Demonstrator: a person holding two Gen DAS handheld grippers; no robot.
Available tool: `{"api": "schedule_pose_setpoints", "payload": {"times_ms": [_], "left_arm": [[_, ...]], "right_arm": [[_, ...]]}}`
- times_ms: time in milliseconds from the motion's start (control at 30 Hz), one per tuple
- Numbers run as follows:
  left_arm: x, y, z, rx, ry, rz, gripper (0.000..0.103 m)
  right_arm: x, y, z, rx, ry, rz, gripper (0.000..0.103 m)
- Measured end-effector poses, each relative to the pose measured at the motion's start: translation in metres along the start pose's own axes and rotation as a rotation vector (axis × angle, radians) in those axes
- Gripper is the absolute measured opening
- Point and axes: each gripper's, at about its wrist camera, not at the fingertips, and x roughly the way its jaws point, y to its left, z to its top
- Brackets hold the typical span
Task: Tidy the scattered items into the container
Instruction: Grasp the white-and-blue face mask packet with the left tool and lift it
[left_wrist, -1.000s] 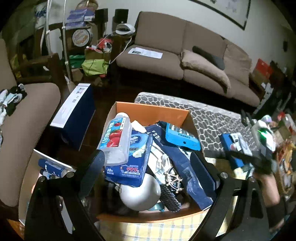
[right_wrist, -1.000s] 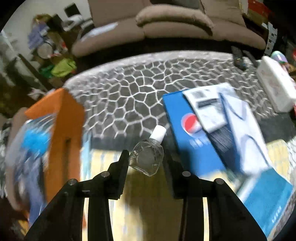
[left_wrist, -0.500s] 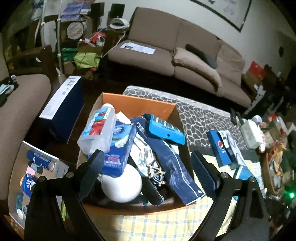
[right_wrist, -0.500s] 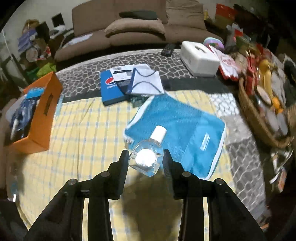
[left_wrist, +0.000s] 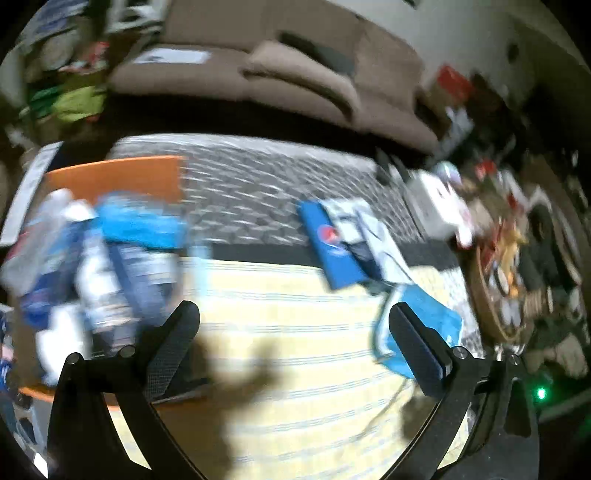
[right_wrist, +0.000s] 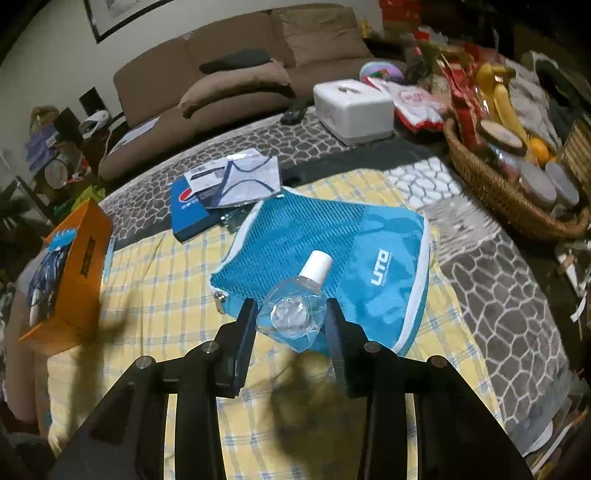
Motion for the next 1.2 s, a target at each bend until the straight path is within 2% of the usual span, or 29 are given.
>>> {"api": "schedule_pose_setpoints", "payload": {"times_ms": [100,200,233,333,400,467,500,533,633,700,733,800,867,900,1000,1200], "left_arm": [[0.075,-0.078,0.011,0.086,0.067,0.075,0.103],[0.135,-0.128,0.011,0.124,0.052,0.177,0.102],[0.166,-0.148,0.011,0.147,0.064,0.219,0.102],[0.223,-0.174,0.012,0.174,0.094,0.271,0.102],[0.25,-0.185,0.015,0.196,0.085,0.324,0.101],[0.263,-0.189,0.014,0.189,0.084,0.333,0.1],[0.273,-0.191,0.013,0.179,0.104,0.325,0.094],[0.279,-0.194,0.013,0.188,0.115,0.329,0.093],[0.286,-0.206,0.01,0.268,0.09,0.368,0.087],[0.29,-0.211,0.009,0.309,0.083,0.406,0.068],[0.289,-0.212,0.009,0.321,0.073,0.416,0.062],[0.286,-0.214,0.01,0.327,0.06,0.415,0.032],[0.283,-0.218,0.01,0.359,0.064,0.423,0.01],[0.277,-0.221,0.009,0.385,0.056,0.431,0.005],[0.26,-0.224,0.009,0.398,0.028,0.412,0.005],[0.183,-0.221,0.009,0.398,-0.107,0.359,0.005]], "right_arm": [[-0.004,-0.015,0.001,0.064,-0.001,0.043,0.037],[-0.016,-0.028,0.003,0.101,-0.033,0.047,0.037],[-0.019,-0.031,0.003,0.106,-0.039,0.044,0.037],[-0.018,-0.037,0.002,0.121,-0.024,0.037,0.037],[-0.017,-0.034,0.001,0.097,-0.02,0.021,0.037],[-0.017,-0.03,0.0,0.07,-0.023,0.025,0.037],[-0.016,-0.03,0.001,0.066,-0.021,0.029,0.037],[-0.016,-0.032,0.001,0.07,-0.018,0.032,0.037],[-0.015,-0.036,0.0,0.088,-0.012,0.05,0.037],[-0.015,-0.035,0.0,0.088,-0.01,0.056,0.037],[-0.015,-0.034,0.0,0.084,-0.01,0.058,0.037],[-0.015,-0.032,0.0,0.078,-0.011,0.063,0.037],[-0.014,-0.029,0.0,0.071,-0.009,0.061,0.037],[-0.014,-0.029,0.0,0.071,-0.008,0.06,0.037],[-0.015,-0.028,0.002,0.073,-0.016,0.06,0.037],[-0.014,-0.029,0.002,0.083,-0.015,0.051,0.037]]}}
